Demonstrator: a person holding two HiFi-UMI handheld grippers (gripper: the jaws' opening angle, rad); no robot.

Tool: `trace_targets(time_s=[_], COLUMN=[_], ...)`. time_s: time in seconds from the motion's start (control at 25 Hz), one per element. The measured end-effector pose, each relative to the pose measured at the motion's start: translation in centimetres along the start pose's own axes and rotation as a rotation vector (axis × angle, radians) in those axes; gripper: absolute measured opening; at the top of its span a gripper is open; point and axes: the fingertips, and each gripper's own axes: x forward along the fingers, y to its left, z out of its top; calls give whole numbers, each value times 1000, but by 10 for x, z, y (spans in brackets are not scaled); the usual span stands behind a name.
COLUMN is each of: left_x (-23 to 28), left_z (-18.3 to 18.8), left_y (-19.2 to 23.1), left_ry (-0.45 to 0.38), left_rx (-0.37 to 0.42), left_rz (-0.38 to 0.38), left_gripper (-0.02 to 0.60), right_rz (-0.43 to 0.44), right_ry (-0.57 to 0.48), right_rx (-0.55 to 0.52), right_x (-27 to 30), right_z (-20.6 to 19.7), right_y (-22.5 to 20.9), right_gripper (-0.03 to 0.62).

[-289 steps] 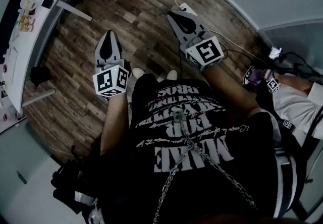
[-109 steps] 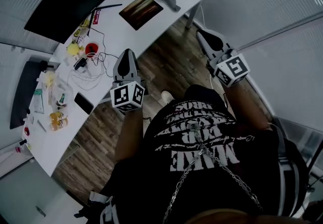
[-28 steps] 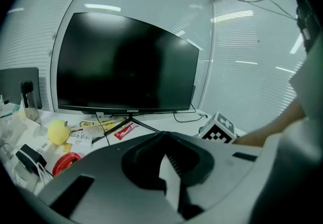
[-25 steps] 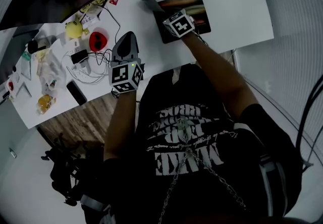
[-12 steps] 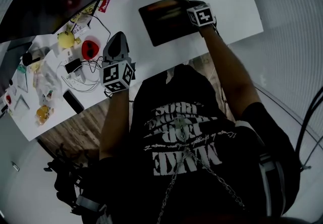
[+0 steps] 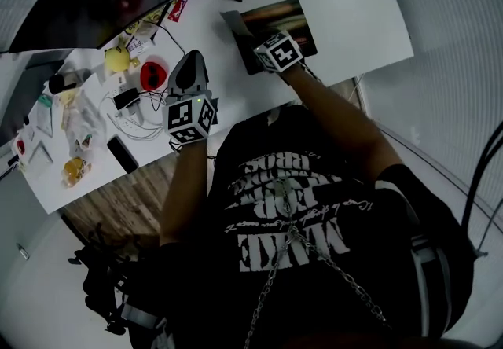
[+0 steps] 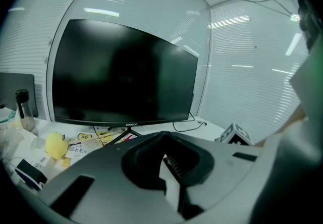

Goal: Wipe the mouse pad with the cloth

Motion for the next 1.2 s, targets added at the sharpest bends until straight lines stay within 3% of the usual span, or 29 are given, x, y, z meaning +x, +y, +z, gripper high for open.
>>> trace_targets(time_s=[0.2,0.36,0.64,0.76,0.92,1.08,1.2], left_x=[-10,-10,-8,-7,-6,-9,-12], left_z=[2,-7,-8,-5,-2,-2,-3], left_y=[9,9,-1,-6,-17,-24,-26], left_ry=[-11,6,5,-4,-9,-13,-10], left_rx=[0,-2,-4,-6,-5,6,17], left_rz=[34,39,33,32,22,24,30], left_gripper=[5,6,6,6,6,6,6], right_rz=[-1,-48,-240,-266,-200,13,129], right_ry=[92,73,-8,9,34,28,77], right_rx=[-53,-73,154,166,156,60,18], right_x=[21,6,-68,-82,-75,-42,-17], right_z=[-27,-35,-68,-74,-60,-38,-47], right_y=[4,-28,-148,-165,-128,-25,31], right_gripper=[21,21,20,20,20,20,20])
